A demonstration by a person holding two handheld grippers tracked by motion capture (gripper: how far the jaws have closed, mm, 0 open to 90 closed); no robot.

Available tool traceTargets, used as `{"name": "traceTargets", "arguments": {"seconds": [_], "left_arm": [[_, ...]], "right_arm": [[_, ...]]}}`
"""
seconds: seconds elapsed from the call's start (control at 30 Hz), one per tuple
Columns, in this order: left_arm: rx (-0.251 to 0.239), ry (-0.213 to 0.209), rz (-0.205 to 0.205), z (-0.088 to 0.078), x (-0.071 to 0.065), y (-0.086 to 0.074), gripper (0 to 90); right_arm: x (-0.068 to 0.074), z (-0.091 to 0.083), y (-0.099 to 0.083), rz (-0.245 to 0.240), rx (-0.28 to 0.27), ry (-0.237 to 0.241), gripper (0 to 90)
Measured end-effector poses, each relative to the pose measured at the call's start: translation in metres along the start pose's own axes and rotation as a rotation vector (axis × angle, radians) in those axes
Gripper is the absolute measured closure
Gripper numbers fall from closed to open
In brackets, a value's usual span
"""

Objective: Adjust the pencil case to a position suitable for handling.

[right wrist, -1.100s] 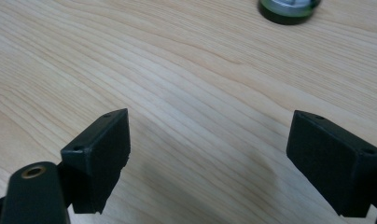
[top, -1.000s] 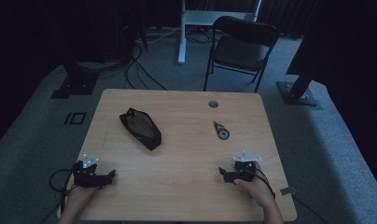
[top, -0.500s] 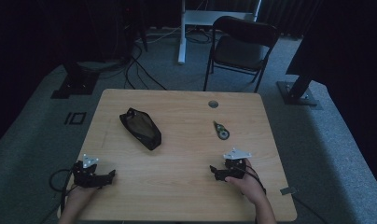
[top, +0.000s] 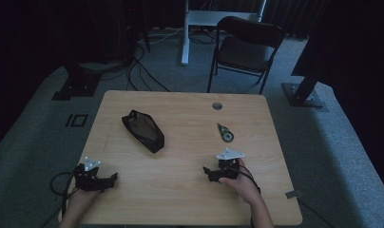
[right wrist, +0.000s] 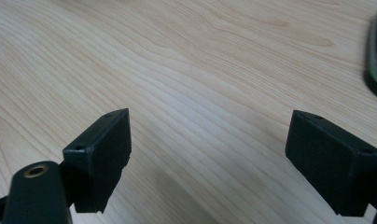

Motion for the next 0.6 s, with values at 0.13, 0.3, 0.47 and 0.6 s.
{"name": "traceTargets", "arguments": {"seconds": [0.13, 0.3, 0.47, 0.6], "left_arm": [[0.0, 0.0, 0.0, 0.0, 0.0, 0.0, 0.2], [0.0, 0.0, 0.0, 0.0, 0.0, 0.0, 0.2], [0.0, 0.0, 0.0, 0.0, 0.0, 0.0, 0.2], [0.0, 0.0, 0.0, 0.0, 0.0, 0.0, 0.2]], "right_arm": [[0.005, 0.007, 0.005, -0.012, -0.001, 0.013, 14.6], [0.012, 0.017, 0.011, -0.025, 0.0, 0.032, 14.6], [0.019, 0.026, 0.02, -0.038, -0.005, 0.048, 14.7], [0.024, 0.033, 0.026, -0.047, -0.009, 0.061, 14.8]]}}
Point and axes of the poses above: each handheld gripper's, and its own axes: z roughly forward along the jaws, y roughly out of its top, x roughly to its left, the point moved 6 cm from there along z, roughly forward along the jaws, and after that the axes turned 14 degrees about y, right-handed, at the moved point
